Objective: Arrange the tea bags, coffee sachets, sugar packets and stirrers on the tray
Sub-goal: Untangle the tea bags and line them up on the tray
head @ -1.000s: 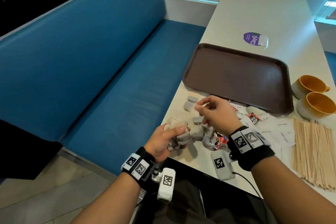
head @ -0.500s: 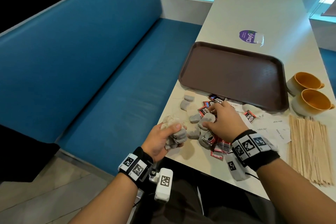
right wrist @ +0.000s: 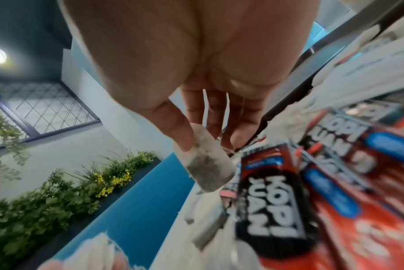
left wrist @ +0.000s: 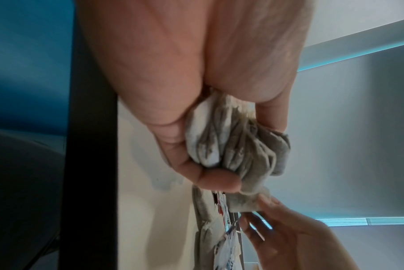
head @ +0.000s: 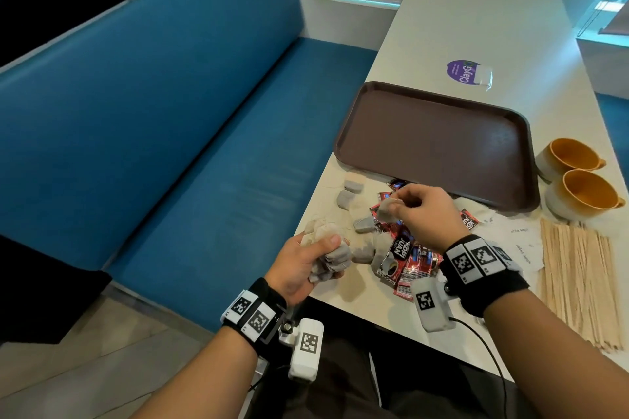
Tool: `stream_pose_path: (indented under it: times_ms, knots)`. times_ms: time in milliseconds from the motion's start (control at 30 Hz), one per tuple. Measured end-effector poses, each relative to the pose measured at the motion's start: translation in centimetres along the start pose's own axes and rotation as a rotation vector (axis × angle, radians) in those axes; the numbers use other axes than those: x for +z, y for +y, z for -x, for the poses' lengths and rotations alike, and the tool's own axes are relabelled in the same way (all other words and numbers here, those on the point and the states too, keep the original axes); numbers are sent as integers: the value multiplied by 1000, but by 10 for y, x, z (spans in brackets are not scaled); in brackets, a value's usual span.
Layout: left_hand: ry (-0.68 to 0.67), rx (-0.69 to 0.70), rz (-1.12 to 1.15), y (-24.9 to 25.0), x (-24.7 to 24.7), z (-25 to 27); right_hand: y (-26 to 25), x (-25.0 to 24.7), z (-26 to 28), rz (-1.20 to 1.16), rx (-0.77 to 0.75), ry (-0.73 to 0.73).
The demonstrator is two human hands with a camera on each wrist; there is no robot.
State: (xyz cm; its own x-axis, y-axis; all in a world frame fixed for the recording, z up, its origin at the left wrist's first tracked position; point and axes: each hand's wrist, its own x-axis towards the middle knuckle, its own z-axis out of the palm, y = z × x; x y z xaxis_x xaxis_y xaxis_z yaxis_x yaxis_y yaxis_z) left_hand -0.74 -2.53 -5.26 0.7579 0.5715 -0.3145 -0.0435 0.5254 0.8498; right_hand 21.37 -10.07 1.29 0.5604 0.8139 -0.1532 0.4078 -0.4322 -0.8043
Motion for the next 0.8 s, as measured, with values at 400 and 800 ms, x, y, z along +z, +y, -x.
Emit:
stream_pose_path:
  times_ms: [400,800]
  knots:
    - [48,-14,47,-3,-5,-2,-25,33,-36,453,-9,-258]
    - [46,-32,61,0,-4,-1,-19,40,-38,411,27,-243]
